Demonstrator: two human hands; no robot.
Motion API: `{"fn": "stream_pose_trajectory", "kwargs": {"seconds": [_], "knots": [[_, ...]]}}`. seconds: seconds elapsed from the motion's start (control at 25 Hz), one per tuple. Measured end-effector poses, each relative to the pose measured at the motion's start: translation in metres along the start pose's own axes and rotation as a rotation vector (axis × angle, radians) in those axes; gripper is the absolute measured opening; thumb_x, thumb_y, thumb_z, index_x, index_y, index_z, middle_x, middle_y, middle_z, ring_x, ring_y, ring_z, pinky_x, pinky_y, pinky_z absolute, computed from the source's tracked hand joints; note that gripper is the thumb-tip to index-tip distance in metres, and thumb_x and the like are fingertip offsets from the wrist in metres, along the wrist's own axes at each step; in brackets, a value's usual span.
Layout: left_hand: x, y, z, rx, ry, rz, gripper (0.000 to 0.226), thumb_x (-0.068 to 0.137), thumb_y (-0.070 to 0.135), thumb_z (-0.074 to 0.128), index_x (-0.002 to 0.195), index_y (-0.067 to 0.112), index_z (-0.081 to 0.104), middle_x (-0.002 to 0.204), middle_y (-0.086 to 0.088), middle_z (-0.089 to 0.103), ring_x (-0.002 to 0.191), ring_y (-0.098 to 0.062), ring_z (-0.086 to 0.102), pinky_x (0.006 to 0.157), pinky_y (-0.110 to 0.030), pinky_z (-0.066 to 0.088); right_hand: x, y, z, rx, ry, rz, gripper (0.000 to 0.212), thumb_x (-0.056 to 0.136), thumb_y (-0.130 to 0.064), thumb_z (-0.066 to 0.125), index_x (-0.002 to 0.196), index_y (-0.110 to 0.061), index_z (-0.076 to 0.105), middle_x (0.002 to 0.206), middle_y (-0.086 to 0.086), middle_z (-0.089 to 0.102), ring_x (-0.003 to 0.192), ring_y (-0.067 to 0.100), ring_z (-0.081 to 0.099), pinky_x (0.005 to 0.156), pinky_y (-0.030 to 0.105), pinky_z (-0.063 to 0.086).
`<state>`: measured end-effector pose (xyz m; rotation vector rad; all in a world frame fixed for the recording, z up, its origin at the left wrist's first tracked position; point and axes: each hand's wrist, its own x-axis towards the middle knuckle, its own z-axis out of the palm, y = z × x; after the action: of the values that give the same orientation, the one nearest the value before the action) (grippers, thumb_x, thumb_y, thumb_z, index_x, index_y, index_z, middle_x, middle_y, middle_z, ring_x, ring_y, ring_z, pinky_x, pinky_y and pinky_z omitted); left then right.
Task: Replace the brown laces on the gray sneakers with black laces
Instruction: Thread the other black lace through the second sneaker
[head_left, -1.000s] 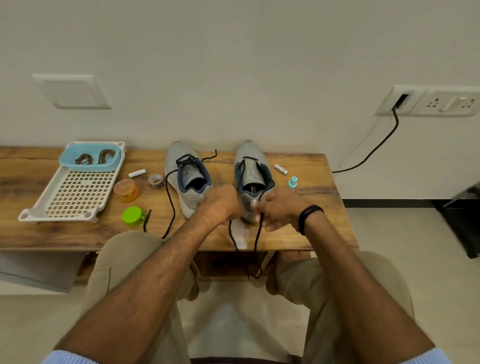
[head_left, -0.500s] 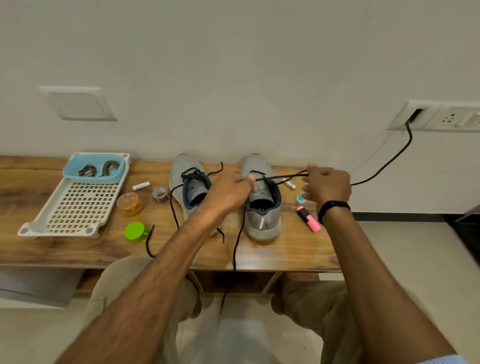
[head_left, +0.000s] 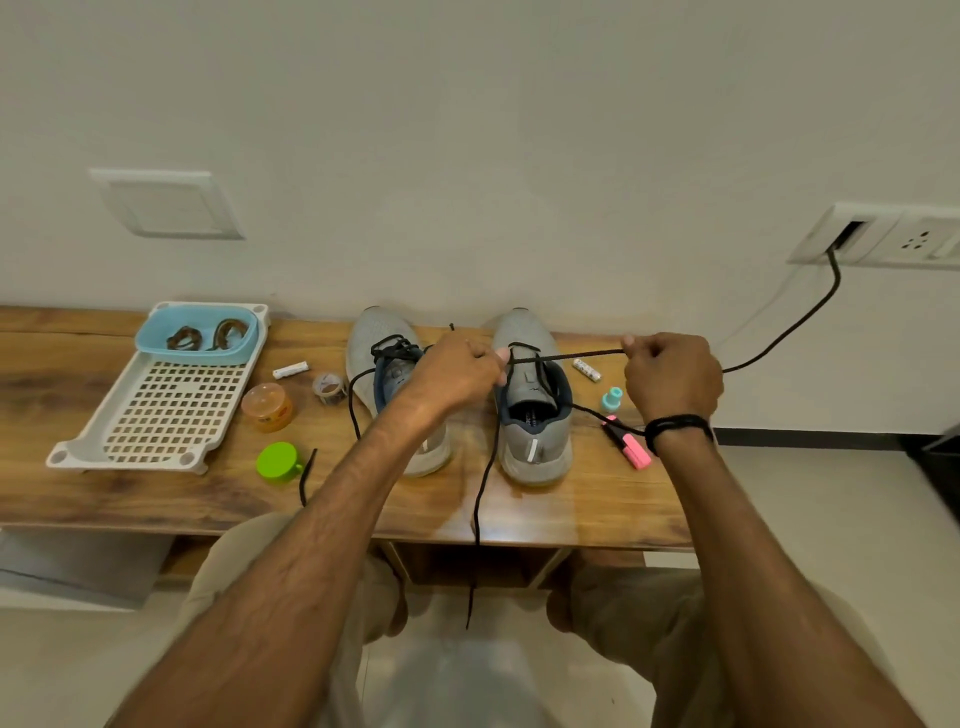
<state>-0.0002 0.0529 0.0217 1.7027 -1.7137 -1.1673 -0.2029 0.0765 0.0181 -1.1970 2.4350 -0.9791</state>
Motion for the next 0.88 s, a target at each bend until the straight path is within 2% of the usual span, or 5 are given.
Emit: {"fn": "stream_pose_trajectory", "kwargs": {"seconds": [0.12, 0.28, 0.4, 0.6, 0.88], "knots": [[0.0, 0.002, 0.003, 0.025, -0.017, 0.067, 0.037, 0.098, 0.032, 0.056, 0.076, 0.006, 0.07, 0.088, -0.007, 0.071, 0.082, -0.016, 0.06, 0.071, -0.028, 0.043, -0.013, -0.006, 0.007, -0.009, -0.197, -0.351, 0.03, 0.09, -0.031, 0.067, 0.118, -0.021, 0.069, 0.139, 0.004, 0.053, 0.118, 0.021, 0.057, 0.097, 0.036, 0.048], [0.0, 0.013, 0.007, -0.024, 0.024, 0.051, 0.021, 0.084, 0.011, 0.057, 0.068, 0.001, 0.065, 0.06, -0.004, 0.056, 0.056, -0.016, 0.048, 0.057, -0.036, 0.044, -0.035, -0.022, 0.02, 0.432, -0.656, -0.398, 0.014, 0.095, -0.017, 0.062, 0.106, -0.016, 0.071, 0.091, 0.005, 0.074, 0.081, 0.018, 0.07, 0.068, 0.038, 0.061], [0.002, 0.018, 0.013, -0.288, 0.169, 0.036, 0.014, 0.073, 0.009, 0.059, 0.063, 0.0, 0.059, 0.048, -0.005, 0.04, 0.037, -0.012, 0.027, 0.041, -0.026, 0.023, -0.028, -0.018, 0.022, 0.496, -0.596, -0.342, 0.011, 0.094, -0.015, 0.064, 0.089, -0.016, 0.074, 0.076, 0.003, 0.072, 0.061, 0.01, 0.062, 0.057, 0.029, 0.056], [0.007, 0.015, 0.016, -0.182, 0.089, 0.041, 0.028, 0.084, 0.024, 0.068, 0.06, 0.009, 0.069, 0.044, 0.007, 0.049, 0.037, -0.005, 0.037, 0.043, -0.02, 0.033, -0.019, -0.014, 0.025, 0.407, -0.399, -0.311, 0.012, 0.092, -0.02, 0.066, 0.084, -0.019, 0.075, 0.07, -0.005, 0.071, 0.063, 0.006, 0.063, 0.065, 0.032, 0.056], [0.059, -0.005, 0.006, -0.12, 0.068, 0.107, 0.027, 0.095, 0.033, 0.062, 0.076, 0.021, 0.077, 0.077, 0.005, 0.072, 0.067, -0.01, 0.054, 0.079, -0.039, 0.055, 0.005, -0.017, 0.032, -0.244, -0.119, -0.465, 0.023, 0.094, -0.035, 0.059, 0.108, -0.023, 0.072, 0.1, 0.002, 0.074, 0.099, 0.027, 0.064, 0.08, 0.037, 0.051]]}}
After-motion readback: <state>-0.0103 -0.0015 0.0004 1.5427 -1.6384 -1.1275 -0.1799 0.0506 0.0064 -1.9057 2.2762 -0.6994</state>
